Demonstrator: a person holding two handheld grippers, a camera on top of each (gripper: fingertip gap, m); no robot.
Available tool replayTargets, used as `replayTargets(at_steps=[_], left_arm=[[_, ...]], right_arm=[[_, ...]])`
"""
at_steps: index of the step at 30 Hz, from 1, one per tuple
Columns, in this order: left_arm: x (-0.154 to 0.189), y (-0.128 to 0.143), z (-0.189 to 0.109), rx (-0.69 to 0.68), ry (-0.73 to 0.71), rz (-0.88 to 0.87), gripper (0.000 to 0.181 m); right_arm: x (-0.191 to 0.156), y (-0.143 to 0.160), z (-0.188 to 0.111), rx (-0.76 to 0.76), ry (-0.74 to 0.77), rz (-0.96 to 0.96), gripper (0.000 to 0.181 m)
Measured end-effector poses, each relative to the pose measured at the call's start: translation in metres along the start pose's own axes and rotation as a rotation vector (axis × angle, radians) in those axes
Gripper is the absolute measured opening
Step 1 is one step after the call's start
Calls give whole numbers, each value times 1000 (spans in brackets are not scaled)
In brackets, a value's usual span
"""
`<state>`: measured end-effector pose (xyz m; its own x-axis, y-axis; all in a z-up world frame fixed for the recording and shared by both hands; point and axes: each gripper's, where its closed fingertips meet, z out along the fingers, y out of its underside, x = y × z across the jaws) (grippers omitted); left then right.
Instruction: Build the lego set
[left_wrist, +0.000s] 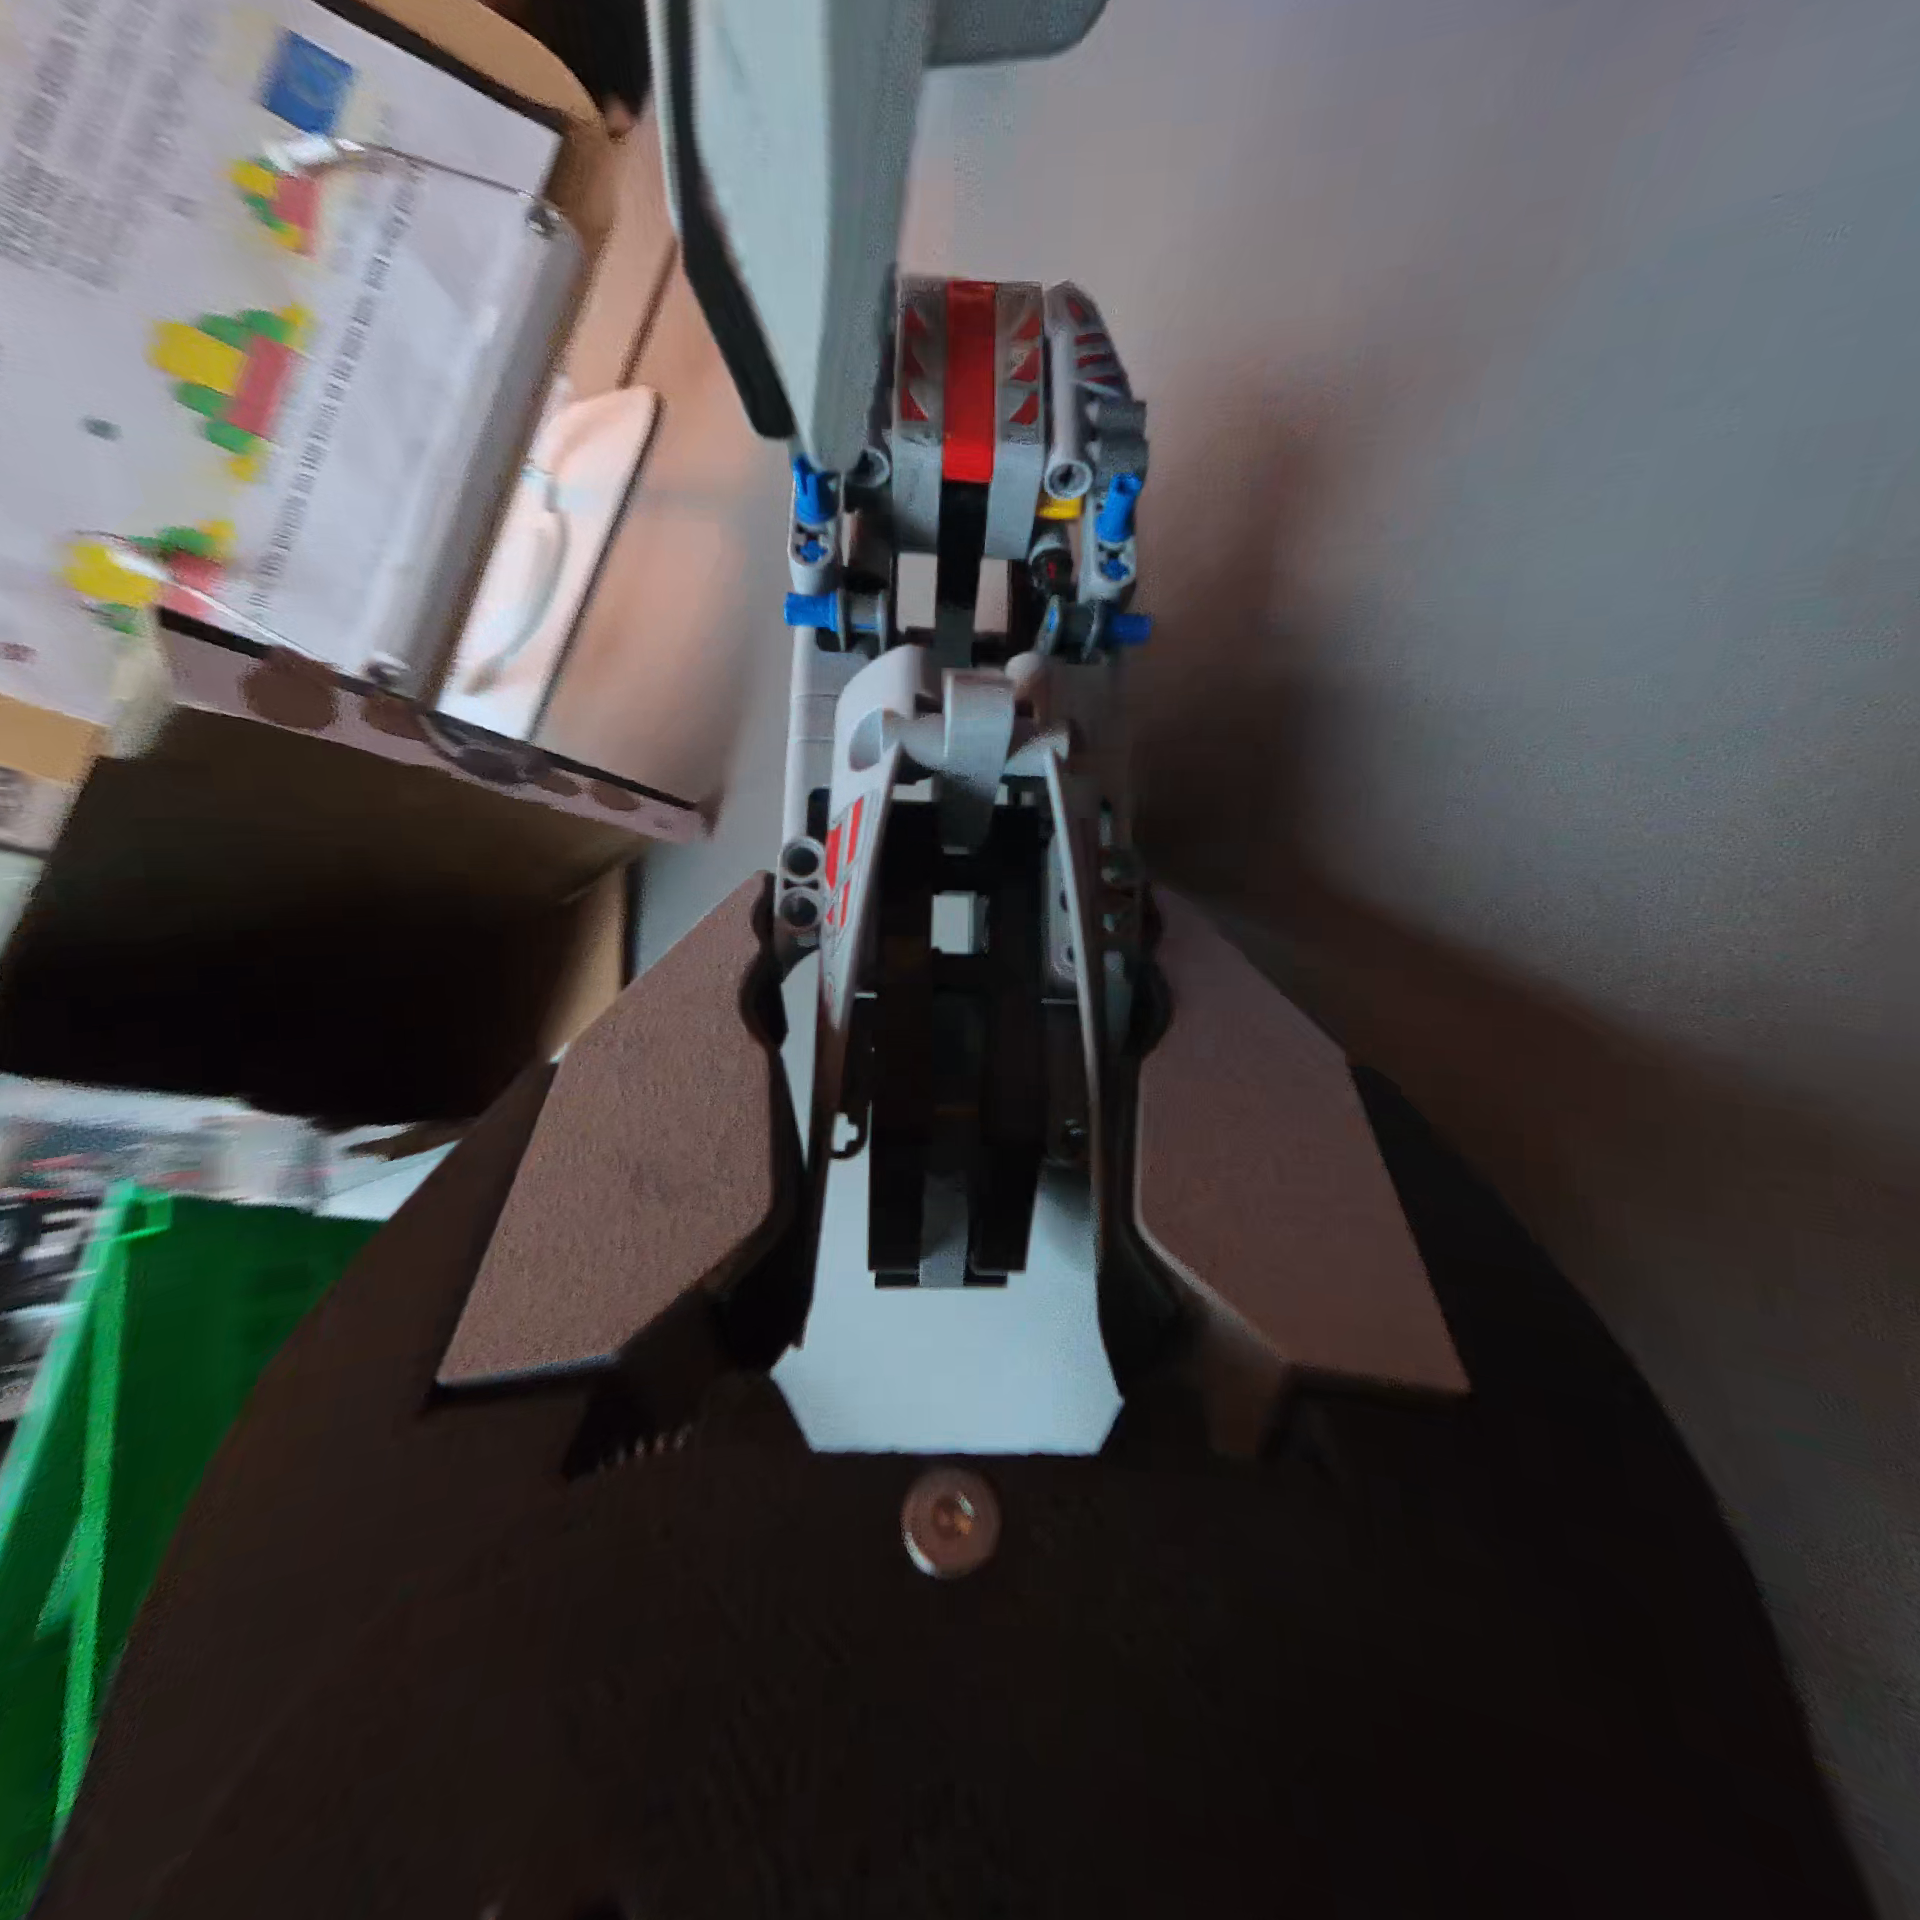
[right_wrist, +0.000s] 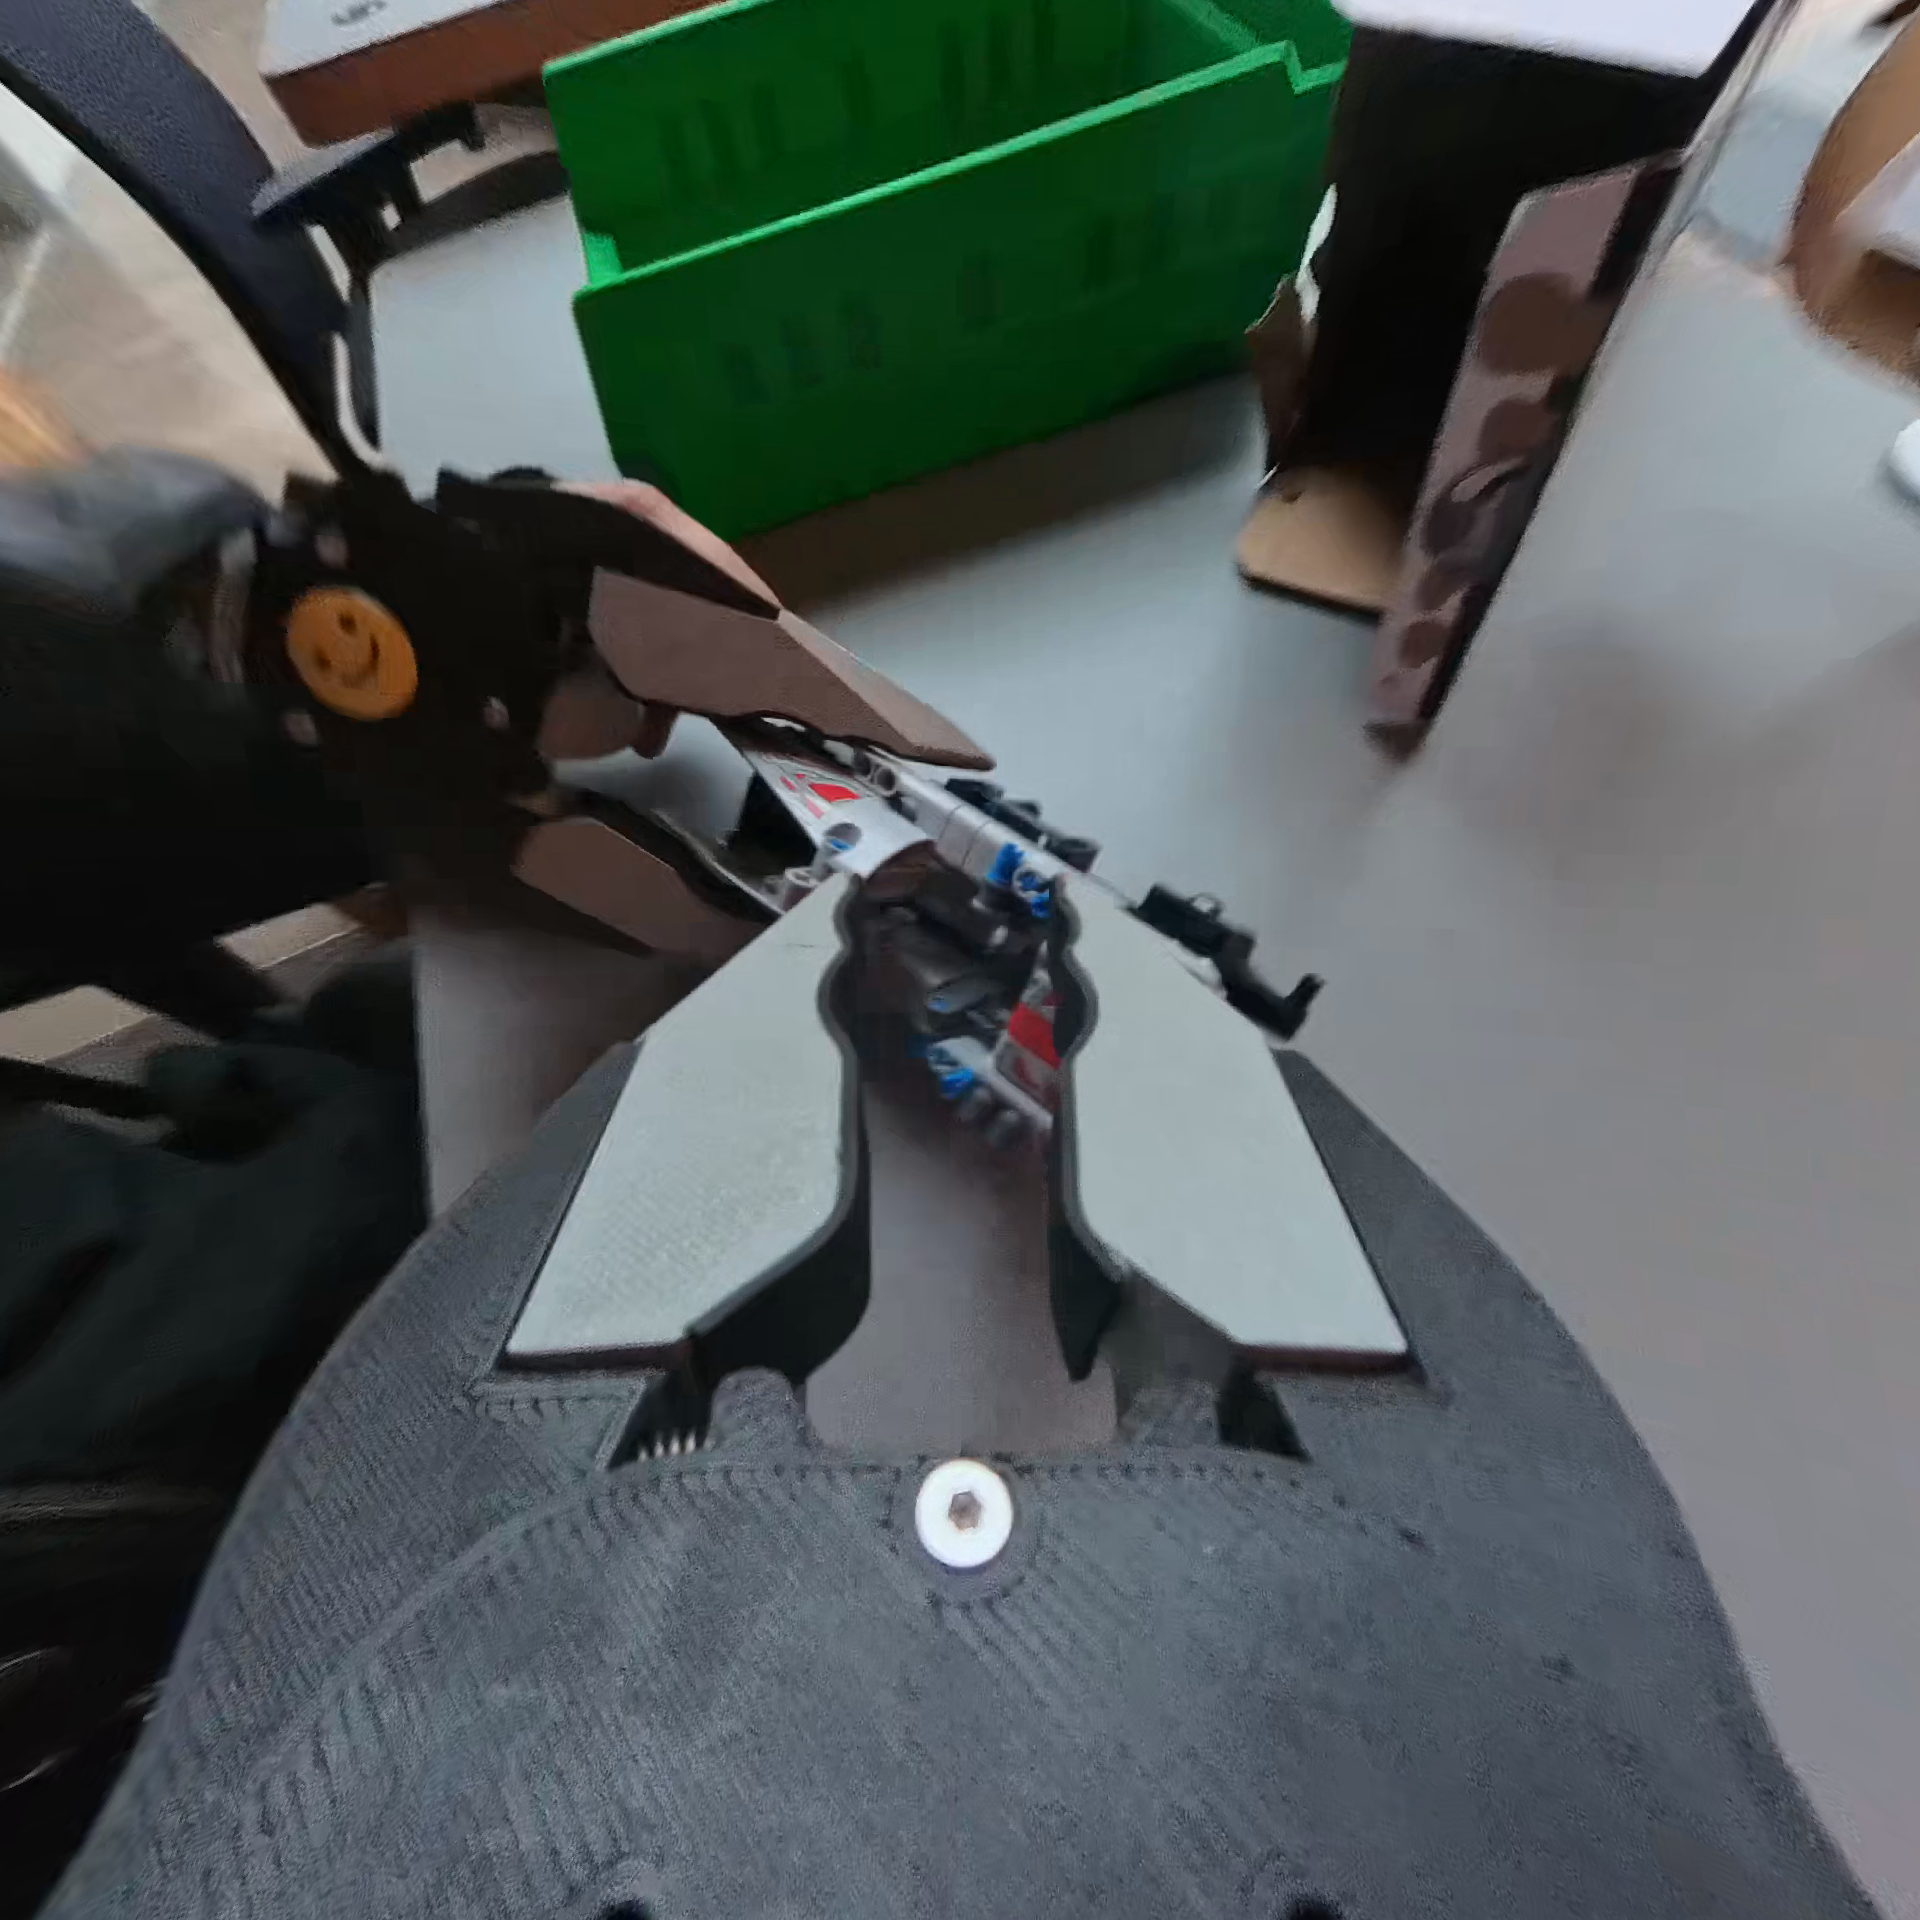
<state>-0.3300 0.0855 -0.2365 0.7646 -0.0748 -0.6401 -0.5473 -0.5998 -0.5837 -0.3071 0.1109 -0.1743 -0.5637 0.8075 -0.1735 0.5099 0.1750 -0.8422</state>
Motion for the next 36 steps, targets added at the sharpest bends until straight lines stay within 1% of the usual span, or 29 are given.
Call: replayTargets(at_steps=[1, 2, 4, 5, 6, 8, 9, 11, 12, 14, 15, 17, 18, 20, 22, 23, 26, 28, 30, 32, 34, 36], left_arm=[[0, 1, 0, -13, -44, 46, 64], [0, 1, 0, -24, -68, 84, 64], [1, -3, 0, -17, -84, 111, 64], [0, -3, 1, -16, -89, 113, 63], [0, -3, 1, -12, -91, 118, 63], [1, -2, 0, 2, -79, 101, 63], [3, -3, -1, 27, -47, 72, 63], [9, -9, -4, 96, 69, -50, 64], [9, -11, -6, 114, 119, -110, 64], [6, -13, -8, 165, 196, -207, 64], [4, -13, -9, 189, 224, -257, 63], [2, -14, -11, 230, 277, -332, 63], [2, -15, -11, 239, 310, -360, 63], [-1, -14, -11, 246, 348, -415, 63], [-1, -14, -11, 253, 391, -455, 63], [-1, -14, -11, 256, 433, -488, 63], [-1, -15, -10, 256, 624, -662, 63], [-7, -15, -8, 266, 675, -773, 63], [-8, -17, -7, 270, 718, -818, 63], [-4, -22, -7, 262, 798, -898, 64], [-1, -27, -3, 246, 872, -1021, 64], [-2, -28, 2, 238, 926, -1156, 64]], right_arm=[[-3, 2, 1, -17, 5, -7, 30], [-2, 5, 2, -22, 43, -44, 29], [8, 9, 1, -34, 160, -167, 28], [10, 11, 0, -48, 196, -217, 22], [10, 12, -2, -61, 205, -240, 20], [7, 13, -4, -66, 191, -247, 24], [7, 13, -6, -57, 192, -251, 27], [10, 11, -11, -27, 214, -251, 25], [13, 13, -13, -28, 236, -256, 31], [23, 15, -22, -25, 298, -267, 35], [25, 15, -26, -6, 307, -252, 39], [26, 17, -30, 48, 261, -184, 41], [26, 20, -30, 70, 233, -152, 45], [27, 25, -29, 112, 192, -134, 50], [26, 29, -26, 148, 157, -150, 46], [24, 33, -21, 149, 124, -141, 40], [24, 42, -9, 130, 56, -114, 44], [27, 46, -4, 108, 54, -135, 46], [32, 52, 3, 60, 51, -148, 55], [35, 57, 8, 12, 38, -144, 58], [35, 58, 9, 5, 26, -146, 62], [42, 59, 7, 5, 74, -160, 62]])
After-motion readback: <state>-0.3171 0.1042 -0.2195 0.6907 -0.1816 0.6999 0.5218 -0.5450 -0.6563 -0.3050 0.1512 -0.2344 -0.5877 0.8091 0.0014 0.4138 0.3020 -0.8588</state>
